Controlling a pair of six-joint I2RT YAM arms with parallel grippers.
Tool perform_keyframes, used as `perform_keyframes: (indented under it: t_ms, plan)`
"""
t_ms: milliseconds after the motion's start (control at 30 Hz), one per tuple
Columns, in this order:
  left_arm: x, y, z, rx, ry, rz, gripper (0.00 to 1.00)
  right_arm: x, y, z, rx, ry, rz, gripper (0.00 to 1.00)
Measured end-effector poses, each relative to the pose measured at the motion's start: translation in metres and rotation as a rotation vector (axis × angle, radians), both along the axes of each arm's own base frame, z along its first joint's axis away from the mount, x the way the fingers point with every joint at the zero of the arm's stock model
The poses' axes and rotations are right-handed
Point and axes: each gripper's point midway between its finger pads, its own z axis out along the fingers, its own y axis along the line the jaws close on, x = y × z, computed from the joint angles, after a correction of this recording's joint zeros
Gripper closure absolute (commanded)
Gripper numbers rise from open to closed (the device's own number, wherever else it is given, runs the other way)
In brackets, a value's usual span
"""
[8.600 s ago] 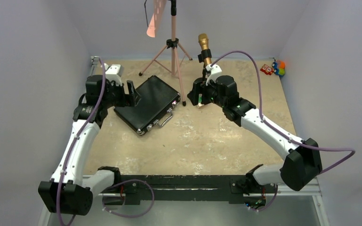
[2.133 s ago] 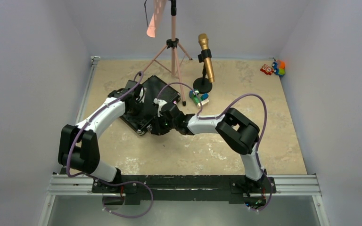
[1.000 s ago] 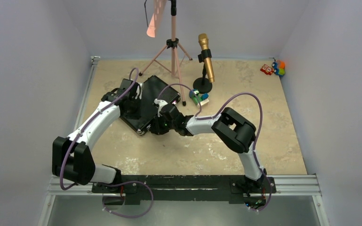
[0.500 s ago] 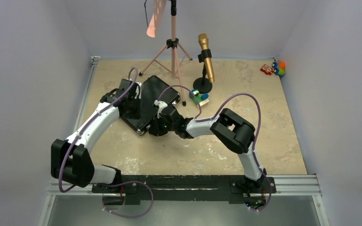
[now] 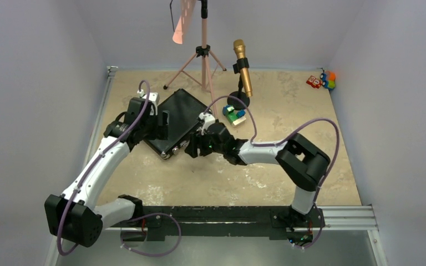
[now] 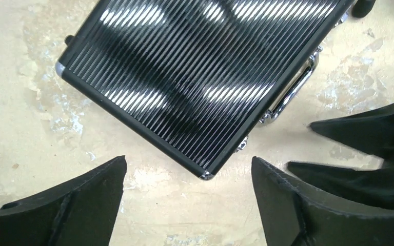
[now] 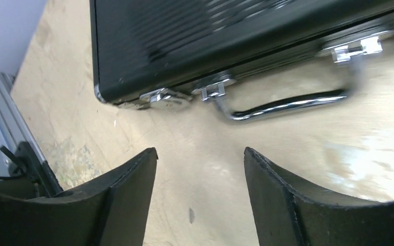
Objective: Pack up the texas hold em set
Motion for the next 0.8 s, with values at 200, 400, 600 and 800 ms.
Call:
perform_keyframes:
  t_ms: [200, 400, 600, 800]
  plan:
    - [-0.001, 0.014, 0.013, -0.012, -0.076, 0.061, 0.0, 0.062, -0.088, 0.038, 0.049, -0.041, -0.202, 0.31]
    - [-0.002, 0.035, 0.031, -0.024, -0.172, 0.155, 0.0, 0.109, -0.233, 0.055, -0.005, -0.076, -0.512, 0.3]
    - [-0.012, 0.046, 0.062, -0.038, -0.338, 0.193, 0.0, 0.105, -0.319, 0.114, -0.015, -0.216, -0.689, 0.3]
    - [-0.021, 0.054, 0.091, -0.049, -0.498, 0.206, 0.0, 0.082, -0.349, 0.18, -0.016, -0.426, -0.768, 0.3]
